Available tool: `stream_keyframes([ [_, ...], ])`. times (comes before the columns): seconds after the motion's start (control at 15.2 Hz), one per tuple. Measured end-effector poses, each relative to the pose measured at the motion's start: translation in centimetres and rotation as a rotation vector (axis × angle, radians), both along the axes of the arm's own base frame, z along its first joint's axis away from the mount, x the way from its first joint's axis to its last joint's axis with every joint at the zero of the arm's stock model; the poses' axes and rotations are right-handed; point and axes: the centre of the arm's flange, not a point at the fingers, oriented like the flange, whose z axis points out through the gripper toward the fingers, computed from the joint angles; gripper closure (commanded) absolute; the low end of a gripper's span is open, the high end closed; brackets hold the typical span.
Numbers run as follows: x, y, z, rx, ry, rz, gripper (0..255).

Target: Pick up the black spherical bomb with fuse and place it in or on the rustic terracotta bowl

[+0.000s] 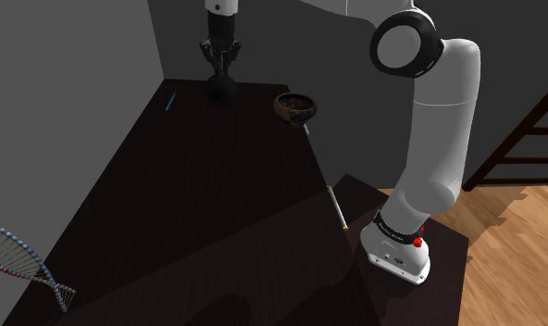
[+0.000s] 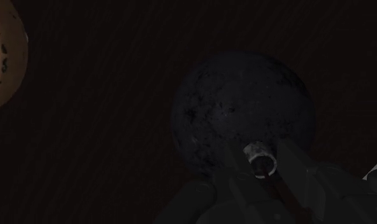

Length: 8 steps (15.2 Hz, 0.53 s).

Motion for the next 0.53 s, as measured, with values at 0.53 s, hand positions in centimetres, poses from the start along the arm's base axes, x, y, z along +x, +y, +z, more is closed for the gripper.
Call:
stream_keyframes([
  [0.53, 0.0, 0.1, 4.0, 0.0, 0.0, 0.0, 255],
])
